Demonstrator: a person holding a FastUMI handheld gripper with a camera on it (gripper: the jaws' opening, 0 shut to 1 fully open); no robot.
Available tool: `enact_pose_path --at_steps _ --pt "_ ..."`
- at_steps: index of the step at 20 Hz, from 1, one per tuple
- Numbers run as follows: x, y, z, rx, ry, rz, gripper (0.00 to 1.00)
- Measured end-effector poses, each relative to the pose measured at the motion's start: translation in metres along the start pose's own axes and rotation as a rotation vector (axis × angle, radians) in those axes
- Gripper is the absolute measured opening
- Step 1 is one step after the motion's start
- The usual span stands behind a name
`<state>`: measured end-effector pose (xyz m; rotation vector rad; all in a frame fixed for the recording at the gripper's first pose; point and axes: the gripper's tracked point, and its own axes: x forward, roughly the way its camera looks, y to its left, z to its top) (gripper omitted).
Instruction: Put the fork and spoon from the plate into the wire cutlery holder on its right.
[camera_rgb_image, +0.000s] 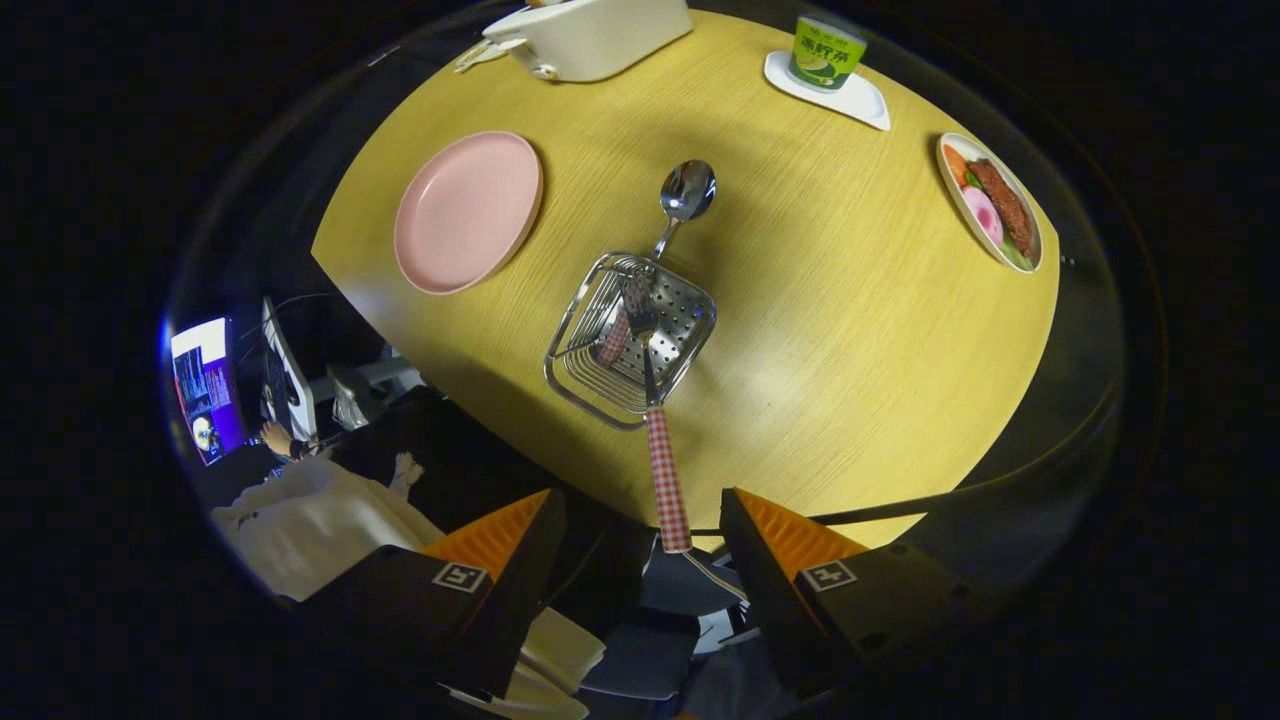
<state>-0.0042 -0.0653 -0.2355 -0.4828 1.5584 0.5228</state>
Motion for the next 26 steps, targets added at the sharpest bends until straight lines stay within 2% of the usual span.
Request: enact_pose_path --at_steps 5,10,12,14,20,26 --pt "-0.036 0.004 0.010 0.160 -0.230 0.045 1.00" --pt "-0.074 -0.007 0.009 0.255 -0.458 -0.007 1.00" --pt "-0.090 0.003 0.009 0.277 -0.555 -0.010 1.00" --pt "-0.105 0.015 0.009 0.287 -0.637 -0.009 1.00" --pt "-0.159 0.037 0.013 0.261 -0.907 -0.098 1.00" --pt "-0.231 0.062 0.027 0.247 -1.210 -0.169 1.00"
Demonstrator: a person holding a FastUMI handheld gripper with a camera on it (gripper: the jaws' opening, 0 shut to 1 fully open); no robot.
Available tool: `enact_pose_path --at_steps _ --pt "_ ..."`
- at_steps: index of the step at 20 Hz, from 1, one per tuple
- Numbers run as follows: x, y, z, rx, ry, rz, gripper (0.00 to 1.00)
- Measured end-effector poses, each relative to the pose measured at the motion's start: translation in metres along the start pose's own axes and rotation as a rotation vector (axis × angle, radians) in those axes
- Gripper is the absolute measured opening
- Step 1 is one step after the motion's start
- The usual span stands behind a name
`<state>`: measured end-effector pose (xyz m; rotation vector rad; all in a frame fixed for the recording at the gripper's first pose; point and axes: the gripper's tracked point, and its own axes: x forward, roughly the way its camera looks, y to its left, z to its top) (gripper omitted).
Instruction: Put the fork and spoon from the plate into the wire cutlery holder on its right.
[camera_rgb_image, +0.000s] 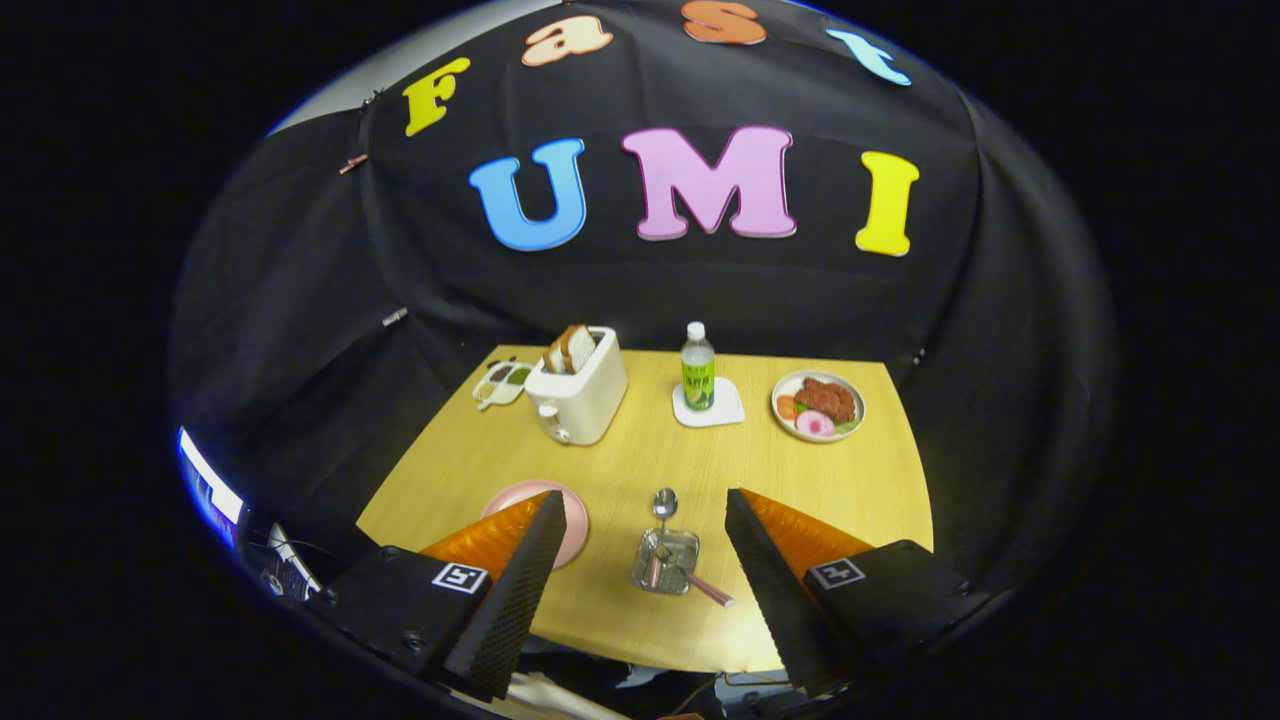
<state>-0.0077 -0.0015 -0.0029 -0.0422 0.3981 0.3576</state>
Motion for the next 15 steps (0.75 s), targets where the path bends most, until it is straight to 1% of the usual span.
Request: enact_pose_path --at_steps 2,4,7,15 --pt "-0.009 0.009 0.027 0.007 -0.108 -0.010 1.00" --pt "-0.018 0.009 0.054 0.005 -0.207 -0.039 1.00" --pt "-0.031 0.011 0.081 -0.008 -0.323 -0.073 0.99" --pt "-0.045 0.027 0.111 -0.008 -0.462 -0.086 1.00"
